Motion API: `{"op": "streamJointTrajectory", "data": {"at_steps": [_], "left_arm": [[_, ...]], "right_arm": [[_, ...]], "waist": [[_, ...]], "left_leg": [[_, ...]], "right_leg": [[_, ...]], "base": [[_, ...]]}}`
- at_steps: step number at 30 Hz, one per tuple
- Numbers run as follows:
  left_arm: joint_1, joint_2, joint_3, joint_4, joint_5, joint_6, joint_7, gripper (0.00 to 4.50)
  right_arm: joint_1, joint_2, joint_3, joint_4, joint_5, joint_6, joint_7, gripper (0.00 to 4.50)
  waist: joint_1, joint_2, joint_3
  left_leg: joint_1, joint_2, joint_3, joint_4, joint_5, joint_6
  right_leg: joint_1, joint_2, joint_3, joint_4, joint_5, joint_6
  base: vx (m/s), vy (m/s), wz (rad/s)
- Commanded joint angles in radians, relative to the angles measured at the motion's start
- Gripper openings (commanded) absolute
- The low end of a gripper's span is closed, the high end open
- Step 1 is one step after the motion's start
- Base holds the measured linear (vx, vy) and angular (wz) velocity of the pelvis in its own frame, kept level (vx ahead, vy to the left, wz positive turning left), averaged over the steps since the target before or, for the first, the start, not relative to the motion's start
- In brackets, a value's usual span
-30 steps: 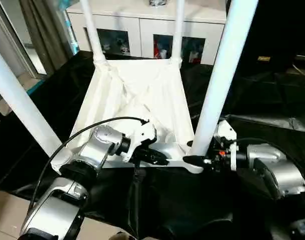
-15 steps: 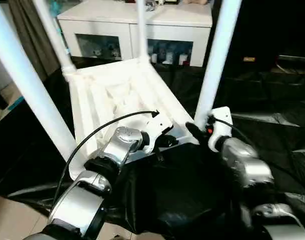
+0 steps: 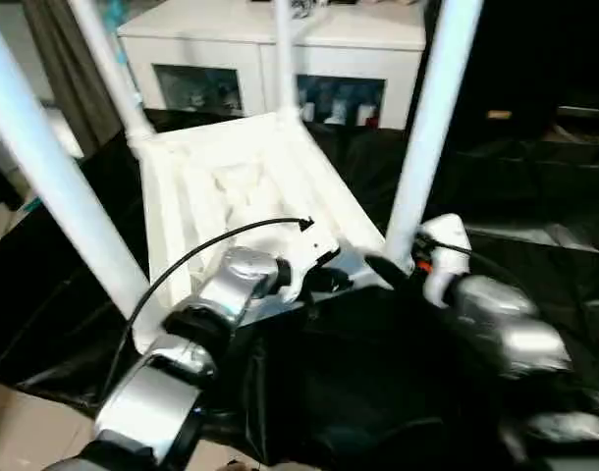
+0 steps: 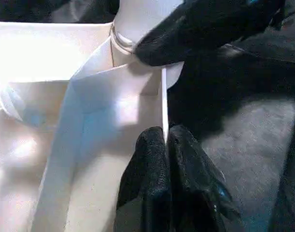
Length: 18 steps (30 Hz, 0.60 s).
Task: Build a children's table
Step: Rotate leg to tighten
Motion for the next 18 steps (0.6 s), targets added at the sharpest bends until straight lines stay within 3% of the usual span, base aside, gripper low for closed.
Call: {"op": "streamJointTrajectory", "data": {"at_steps": [1, 5, 11, 18], "left_arm": [[0.008, -0.021, -0.02, -0.047, -0.047, -0.023, -0.067, 0.0], [0.027, 0.015, -0.031, -0.074, -0.054, -0.029, -0.159, 0.0], [0.057, 0.078, -0.044, -0.134, -0.071, 0.0, -0.292, 0.0], [0.074, 0.127, -0.054, -0.173, -0.08, 0.025, -0.376, 0.0]], "right_arm": [[0.012, 0.014, 0.087, -0.06, 0.037, 0.017, 0.128, 3.78], [0.02, -0.045, 0.077, -0.079, 0.046, 0.052, 0.205, 3.78], [0.036, -0.107, 0.058, -0.106, 0.078, 0.07, 0.279, 3.78], [0.055, -0.138, 0.064, -0.134, 0.086, 0.101, 0.33, 3.06]], "waist": [[0.007, -0.026, -0.065], [0.016, -0.023, -0.067], [0.027, -0.02, -0.062], [0.03, -0.019, -0.063]], "left_leg": [[0.01, 0.038, -0.015, -0.062, -0.156, 0.117], [0.013, 0.041, -0.014, -0.059, -0.151, 0.133], [0.017, 0.045, -0.014, -0.067, -0.198, 0.099], [0.019, 0.044, -0.014, -0.066, -0.189, 0.083]], "right_leg": [[0.05, -0.034, 0.036, -0.062, -0.114, -0.249], [0.048, -0.032, 0.035, -0.057, -0.081, -0.271], [0.044, -0.035, 0.037, -0.062, -0.143, -0.262], [0.043, -0.034, 0.039, -0.06, -0.137, -0.258]], "base": [[0.0, 0.0, 0.0], [0.0, 0.0, 0.0], [0.0, 0.0, 0.0], [0.0, 0.0, 0.0]]}}
